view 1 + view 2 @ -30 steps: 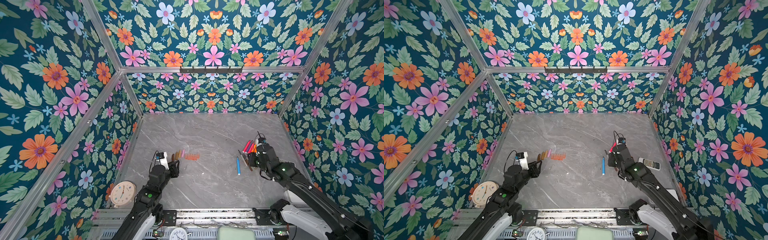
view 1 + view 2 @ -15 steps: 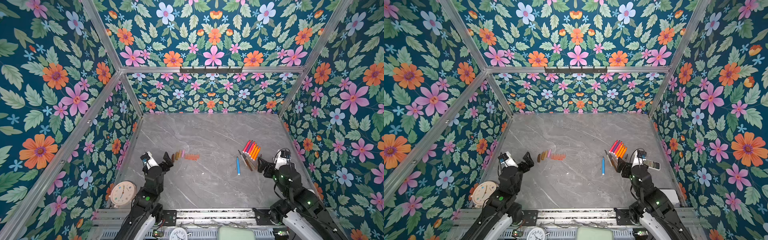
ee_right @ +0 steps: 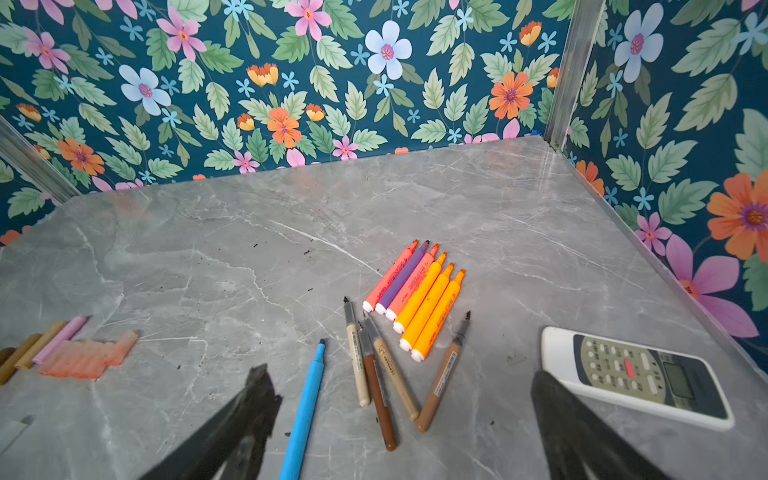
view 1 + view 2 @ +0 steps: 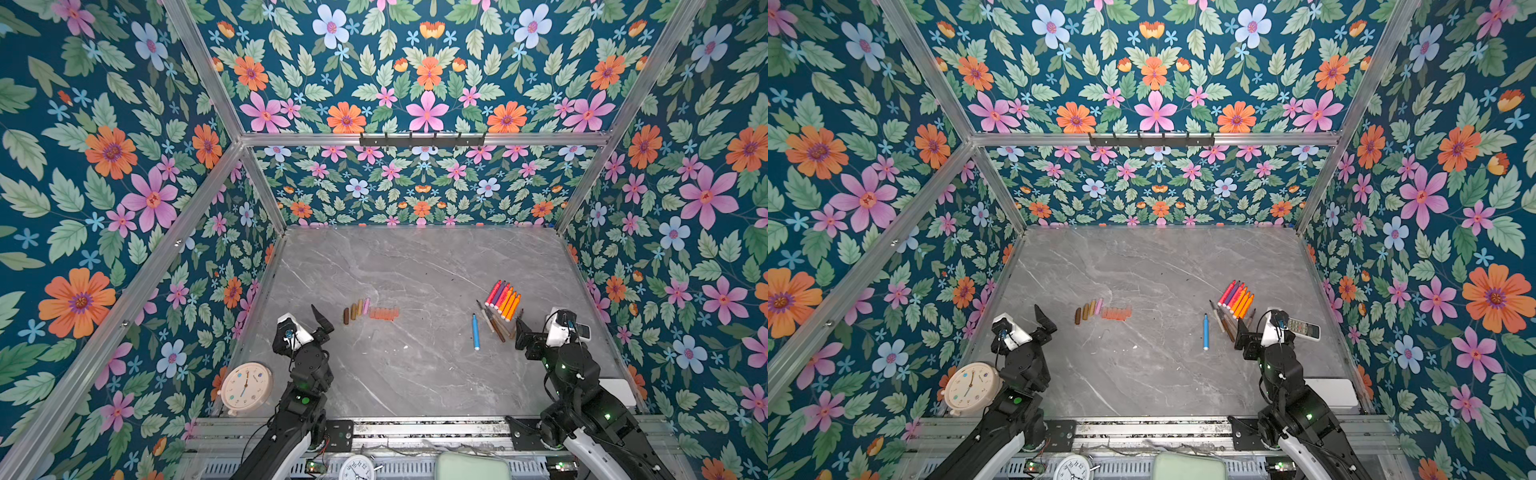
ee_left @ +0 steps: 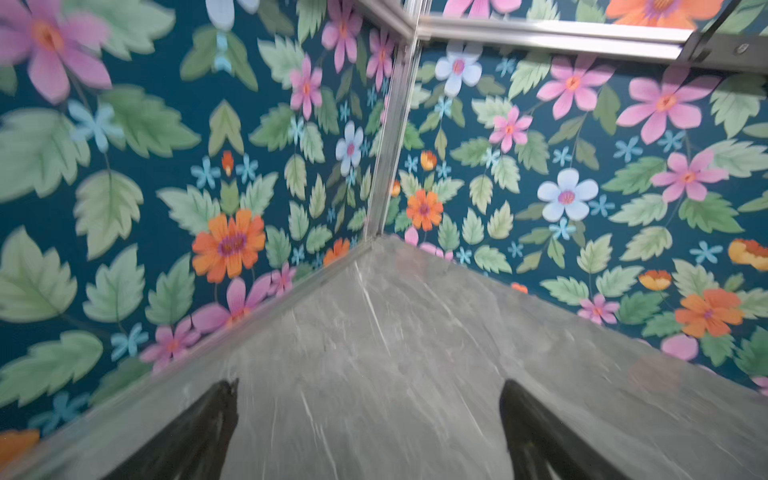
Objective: Remove pen caps from pens
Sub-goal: Reset both arms
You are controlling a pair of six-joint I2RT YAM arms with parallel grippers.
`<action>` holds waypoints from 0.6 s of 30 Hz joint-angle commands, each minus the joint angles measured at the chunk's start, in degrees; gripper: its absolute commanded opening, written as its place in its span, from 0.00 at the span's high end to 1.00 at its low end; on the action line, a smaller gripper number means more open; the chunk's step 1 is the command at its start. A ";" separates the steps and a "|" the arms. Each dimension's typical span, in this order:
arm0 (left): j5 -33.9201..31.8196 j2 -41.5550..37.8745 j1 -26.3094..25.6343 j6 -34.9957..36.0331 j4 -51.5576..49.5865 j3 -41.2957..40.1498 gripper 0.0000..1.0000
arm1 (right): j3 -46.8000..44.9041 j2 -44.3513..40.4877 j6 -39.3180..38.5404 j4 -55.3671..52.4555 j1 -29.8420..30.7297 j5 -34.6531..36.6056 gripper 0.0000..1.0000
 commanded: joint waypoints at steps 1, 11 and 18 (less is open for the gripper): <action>-1.65 10.95 0.80 8.16 26.95 -6.16 0.00 | -1.01 0.74 -4.00 6.59 0.07 -0.29 0.03; -2.28 53.30 1.33 18.71 53.34 2.71 0.00 | -9.88 0.77 -15.91 26.80 -2.03 4.62 0.01; 0.96 59.89 4.04 15.86 53.45 6.29 0.00 | -17.50 1.22 -19.85 42.32 -3.68 8.07 0.01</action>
